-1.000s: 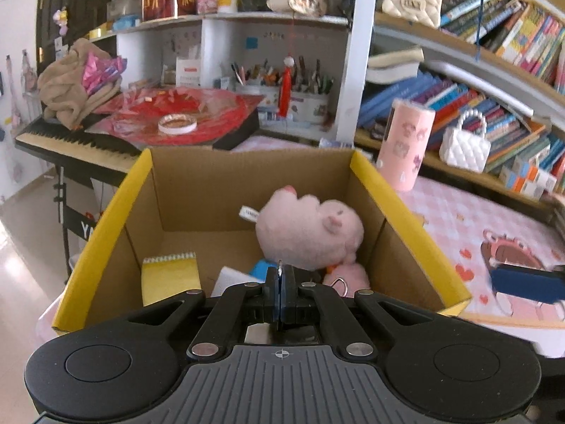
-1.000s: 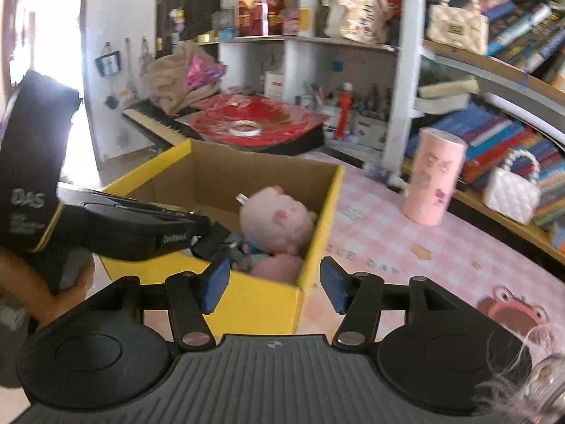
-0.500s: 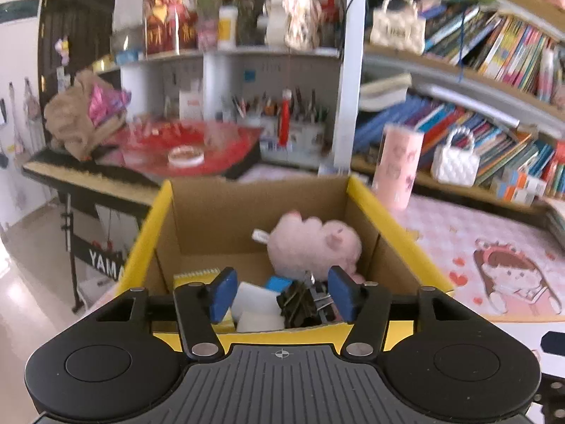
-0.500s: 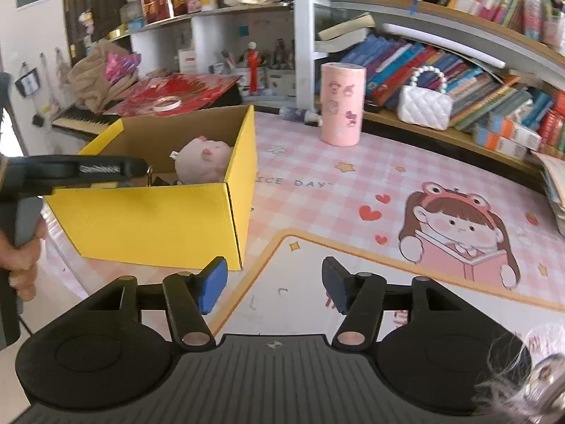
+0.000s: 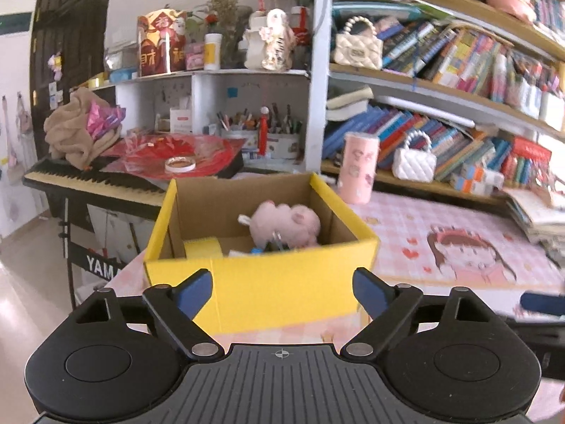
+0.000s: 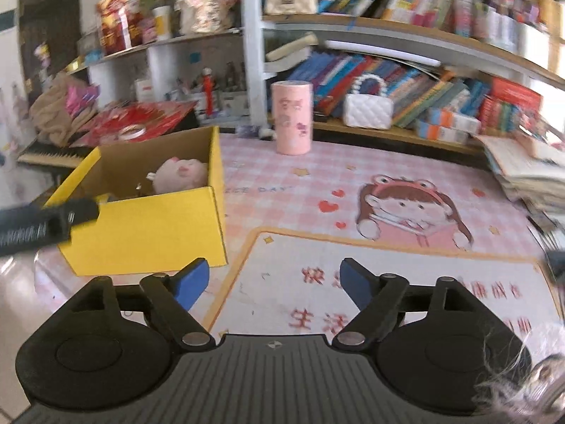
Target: Organize objects
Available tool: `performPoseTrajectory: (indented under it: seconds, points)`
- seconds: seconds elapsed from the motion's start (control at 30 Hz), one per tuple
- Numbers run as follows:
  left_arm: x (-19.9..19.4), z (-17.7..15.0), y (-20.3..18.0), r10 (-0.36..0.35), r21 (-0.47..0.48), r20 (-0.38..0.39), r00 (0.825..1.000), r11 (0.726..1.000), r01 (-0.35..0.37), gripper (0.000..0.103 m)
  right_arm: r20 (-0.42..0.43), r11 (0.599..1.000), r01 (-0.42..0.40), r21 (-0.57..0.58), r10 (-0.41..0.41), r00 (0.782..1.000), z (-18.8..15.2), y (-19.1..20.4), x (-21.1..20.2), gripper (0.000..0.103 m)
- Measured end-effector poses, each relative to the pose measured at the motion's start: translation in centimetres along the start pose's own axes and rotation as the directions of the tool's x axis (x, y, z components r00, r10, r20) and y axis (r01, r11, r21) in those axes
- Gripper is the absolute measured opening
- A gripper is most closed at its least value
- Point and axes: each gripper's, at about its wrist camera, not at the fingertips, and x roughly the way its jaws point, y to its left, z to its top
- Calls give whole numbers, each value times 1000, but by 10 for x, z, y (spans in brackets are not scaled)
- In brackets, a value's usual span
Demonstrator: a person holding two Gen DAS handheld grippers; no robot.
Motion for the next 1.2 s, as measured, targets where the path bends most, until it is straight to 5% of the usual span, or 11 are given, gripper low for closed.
performPoseTrajectory:
  seconds: [0.27, 0.5, 0.77, 1.2]
  points:
    - [-18, -36, -20, -37, 44, -80, 996, 998, 41, 93, 10, 974, 221, 49, -222, 975, -46, -11, -37, 102]
    - [-27, -45, -45, -125, 76, -101, 987, 988, 133, 99, -28, 942, 324, 86, -323, 946, -66, -28, -56, 103]
    - [-33, -46, -73, -170, 144, -101, 980, 972, 184, 101, -43, 922, 372, 110, -369, 928, -73, -41, -69, 103]
    - [-28, -47, -92, -89, 199, -113, 990, 974, 110, 101, -44, 921, 371, 118, -368, 929, -70, -47, -70, 103]
